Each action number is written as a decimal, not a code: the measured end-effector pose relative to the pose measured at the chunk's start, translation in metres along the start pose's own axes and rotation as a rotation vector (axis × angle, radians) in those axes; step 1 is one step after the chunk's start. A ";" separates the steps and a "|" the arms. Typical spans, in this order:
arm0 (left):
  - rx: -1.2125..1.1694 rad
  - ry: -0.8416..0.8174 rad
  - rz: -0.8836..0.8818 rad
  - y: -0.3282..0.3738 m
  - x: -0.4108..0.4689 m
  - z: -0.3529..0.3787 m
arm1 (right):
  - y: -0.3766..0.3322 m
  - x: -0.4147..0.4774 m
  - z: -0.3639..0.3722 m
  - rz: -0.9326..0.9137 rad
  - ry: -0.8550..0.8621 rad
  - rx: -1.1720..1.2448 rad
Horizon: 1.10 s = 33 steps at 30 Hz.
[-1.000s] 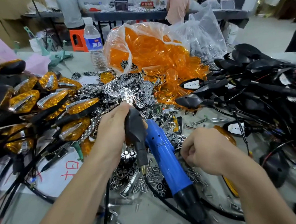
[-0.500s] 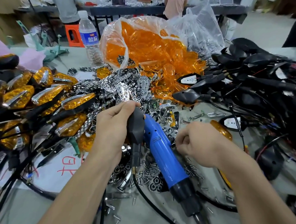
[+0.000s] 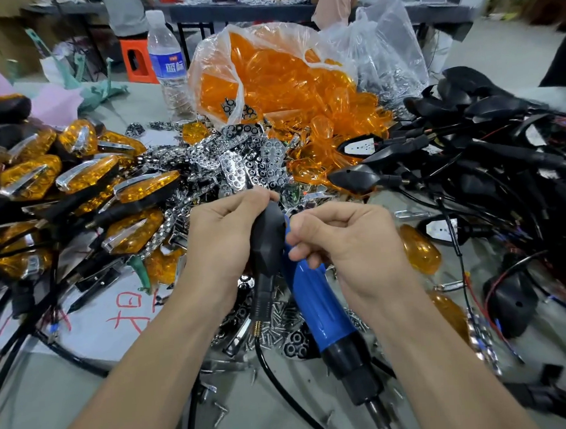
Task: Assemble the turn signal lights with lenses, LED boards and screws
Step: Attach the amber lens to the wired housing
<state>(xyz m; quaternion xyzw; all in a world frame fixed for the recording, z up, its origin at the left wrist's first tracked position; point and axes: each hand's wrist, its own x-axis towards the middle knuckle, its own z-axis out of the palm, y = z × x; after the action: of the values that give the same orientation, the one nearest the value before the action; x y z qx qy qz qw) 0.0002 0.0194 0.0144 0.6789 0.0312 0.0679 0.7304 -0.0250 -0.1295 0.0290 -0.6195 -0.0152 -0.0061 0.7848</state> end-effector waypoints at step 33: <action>-0.247 -0.171 -0.078 0.011 -0.011 0.001 | -0.006 0.007 0.002 0.251 -0.154 0.006</action>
<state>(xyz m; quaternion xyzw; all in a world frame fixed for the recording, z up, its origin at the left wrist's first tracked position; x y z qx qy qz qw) -0.0114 0.0172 0.0253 0.5853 -0.0134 -0.0153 0.8106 -0.0180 -0.1285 0.0352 -0.6129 0.0021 0.1395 0.7778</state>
